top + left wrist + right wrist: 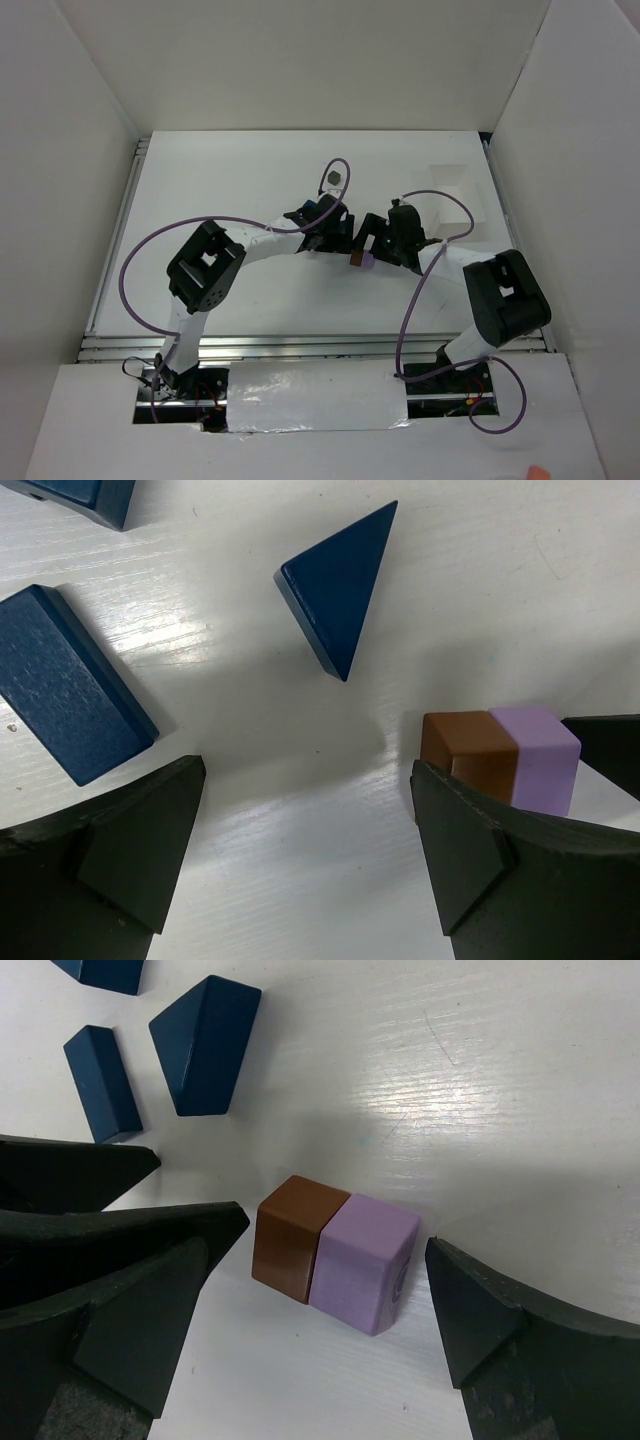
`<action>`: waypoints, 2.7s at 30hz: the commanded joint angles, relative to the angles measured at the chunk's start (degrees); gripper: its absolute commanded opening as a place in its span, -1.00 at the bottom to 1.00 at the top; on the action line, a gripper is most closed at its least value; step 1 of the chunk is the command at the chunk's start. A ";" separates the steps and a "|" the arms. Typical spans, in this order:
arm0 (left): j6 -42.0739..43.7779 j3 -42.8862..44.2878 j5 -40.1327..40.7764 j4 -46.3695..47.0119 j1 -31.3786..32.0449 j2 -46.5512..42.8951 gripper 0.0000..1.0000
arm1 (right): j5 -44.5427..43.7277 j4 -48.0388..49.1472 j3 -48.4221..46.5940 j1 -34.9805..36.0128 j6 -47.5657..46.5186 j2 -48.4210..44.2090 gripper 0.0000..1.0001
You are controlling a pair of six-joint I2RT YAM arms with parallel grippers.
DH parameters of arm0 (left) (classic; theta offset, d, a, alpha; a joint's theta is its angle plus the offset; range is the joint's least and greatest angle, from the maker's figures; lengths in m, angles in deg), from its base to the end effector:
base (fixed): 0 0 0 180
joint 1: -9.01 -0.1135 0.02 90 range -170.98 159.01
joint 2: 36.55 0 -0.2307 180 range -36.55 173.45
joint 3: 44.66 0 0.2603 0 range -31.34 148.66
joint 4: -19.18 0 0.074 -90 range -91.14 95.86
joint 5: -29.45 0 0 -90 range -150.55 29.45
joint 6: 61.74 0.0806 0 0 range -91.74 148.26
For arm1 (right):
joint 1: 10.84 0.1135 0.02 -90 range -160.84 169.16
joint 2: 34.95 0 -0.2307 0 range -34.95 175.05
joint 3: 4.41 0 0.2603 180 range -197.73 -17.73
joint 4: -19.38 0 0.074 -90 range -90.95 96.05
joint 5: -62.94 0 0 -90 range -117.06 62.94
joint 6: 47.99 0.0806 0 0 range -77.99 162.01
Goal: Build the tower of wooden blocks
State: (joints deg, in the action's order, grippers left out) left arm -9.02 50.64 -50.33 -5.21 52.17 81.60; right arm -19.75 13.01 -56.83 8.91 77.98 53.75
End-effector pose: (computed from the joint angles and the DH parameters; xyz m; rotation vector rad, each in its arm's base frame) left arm 0.3547 -0.3130 0.1033 0.0396 2.4260 -0.4474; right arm 0.3145 0.1238 0.0858 0.2714 2.3795 0.6257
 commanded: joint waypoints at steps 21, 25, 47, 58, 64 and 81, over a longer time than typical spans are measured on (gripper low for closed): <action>-0.16 0.55 -7.14 1.76 1.84 3.05 0.99 | 7.19 7.27 -2.22 1.52 1.30 1.29 0.99; -0.08 0.47 -7.49 1.93 1.84 3.05 0.99 | 8.07 7.63 -2.39 1.61 1.21 1.64 0.99; 1.94 -4.27 -2.23 1.05 0.44 -11.00 0.99 | -1.06 -3.87 -1.25 -0.06 -3.62 -17.32 0.99; -1.13 -17.70 5.15 -6.06 -6.33 -34.20 0.99 | -11.09 -22.95 -4.50 -1.20 -9.24 -34.65 0.99; -1.04 -20.20 2.80 -9.22 -12.38 -38.97 0.99 | -13.63 -26.46 -5.11 -1.29 -9.51 -34.74 1.00; -11.15 5.03 5.95 -18.55 -9.76 -8.58 0.99 | -28.85 -32.55 -3.81 -1.99 -5.99 -35.09 0.99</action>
State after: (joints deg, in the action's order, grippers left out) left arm -17.28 50.88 -46.90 -20.84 40.81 68.66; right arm -45.43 -20.32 -60.48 7.49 72.17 20.66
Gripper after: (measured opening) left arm 0.993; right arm 0.996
